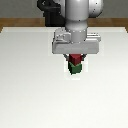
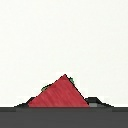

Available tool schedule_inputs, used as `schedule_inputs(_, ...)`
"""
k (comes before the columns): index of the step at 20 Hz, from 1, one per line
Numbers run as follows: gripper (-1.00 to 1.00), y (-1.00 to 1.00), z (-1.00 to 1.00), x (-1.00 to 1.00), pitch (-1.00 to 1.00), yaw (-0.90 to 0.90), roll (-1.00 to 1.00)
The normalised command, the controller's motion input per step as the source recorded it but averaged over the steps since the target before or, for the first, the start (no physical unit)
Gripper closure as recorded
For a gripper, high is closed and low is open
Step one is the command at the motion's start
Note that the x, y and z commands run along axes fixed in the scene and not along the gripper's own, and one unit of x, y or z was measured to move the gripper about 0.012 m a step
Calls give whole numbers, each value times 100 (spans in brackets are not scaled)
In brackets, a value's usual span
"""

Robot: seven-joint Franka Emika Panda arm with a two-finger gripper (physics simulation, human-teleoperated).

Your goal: Place the red cube on top of the green cube.

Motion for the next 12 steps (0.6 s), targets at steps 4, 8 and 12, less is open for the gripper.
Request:
schedule_inputs(4,-100,0,0,0,0,0,0)
schedule_inputs(8,-100,0,0,0,0,0,0)
schedule_inputs(12,-100,0,0,0,0,0,0)
